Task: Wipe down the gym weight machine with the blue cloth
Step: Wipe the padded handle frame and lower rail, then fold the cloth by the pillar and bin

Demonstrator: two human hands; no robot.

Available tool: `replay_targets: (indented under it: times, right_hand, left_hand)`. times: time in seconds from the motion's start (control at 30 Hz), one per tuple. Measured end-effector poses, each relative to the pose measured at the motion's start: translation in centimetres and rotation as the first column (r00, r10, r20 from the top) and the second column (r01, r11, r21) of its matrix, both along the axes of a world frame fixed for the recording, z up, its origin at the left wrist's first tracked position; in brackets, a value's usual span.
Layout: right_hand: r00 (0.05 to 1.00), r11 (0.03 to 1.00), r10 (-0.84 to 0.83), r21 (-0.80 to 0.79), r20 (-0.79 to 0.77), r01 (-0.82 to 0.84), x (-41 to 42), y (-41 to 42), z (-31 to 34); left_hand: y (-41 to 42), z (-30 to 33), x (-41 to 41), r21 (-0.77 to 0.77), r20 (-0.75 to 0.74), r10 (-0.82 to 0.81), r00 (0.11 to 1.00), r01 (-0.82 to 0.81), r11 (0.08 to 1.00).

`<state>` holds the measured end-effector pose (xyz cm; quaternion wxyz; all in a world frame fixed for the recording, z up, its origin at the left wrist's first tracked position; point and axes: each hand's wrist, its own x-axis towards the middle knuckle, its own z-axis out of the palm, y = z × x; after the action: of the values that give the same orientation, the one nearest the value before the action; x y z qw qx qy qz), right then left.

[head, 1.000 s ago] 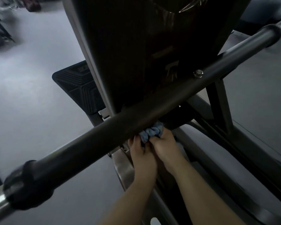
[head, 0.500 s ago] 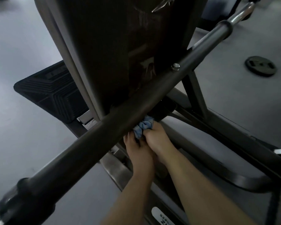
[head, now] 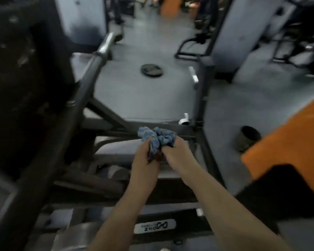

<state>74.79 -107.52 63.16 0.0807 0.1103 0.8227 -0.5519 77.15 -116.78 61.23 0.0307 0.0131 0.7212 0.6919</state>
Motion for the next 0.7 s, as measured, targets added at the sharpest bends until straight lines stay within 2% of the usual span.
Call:
replay_targets:
  times: [0.13, 0.27, 0.33, 0.47, 0.7]
  right_hand:
    - [0.943, 0.952, -0.302, -0.083, -0.140, 0.293, 3.6, 6.6, 5.4]
    - [0.827, 0.876, -0.482, -0.161, -0.290, 0.455, 9.3, 13.7, 10.6]
    - [0.763, 0.820, -0.573, -0.205, -0.300, 0.535, 12.1, 17.4, 12.2]
    - [0.638, 0.713, -0.692, -0.182, -0.338, 0.678, 18.1, 24.2, 13.4]
    - [0.577, 0.629, -0.775, -0.236, -0.257, 0.740, 27.4, 36.2, 9.5]
  left_hand:
    - [6.5, 5.6, 1.1, -0.013, -0.154, -0.232, 0.961, 0.232, 0.973]
    - [13.9, 10.8, 3.7, 0.009, -0.285, -0.452, 0.845, 0.474, 0.880]
    - [17.7, 12.6, 5.4, 0.010, -0.297, -0.554, 0.777, 0.583, 0.812]
    - [25.2, 13.7, 9.6, -0.026, -0.286, -0.676, 0.679, 0.699, 0.714]
    - [37.9, 10.6, 17.3, -0.076, -0.158, -0.788, 0.595, 0.788, 0.610]
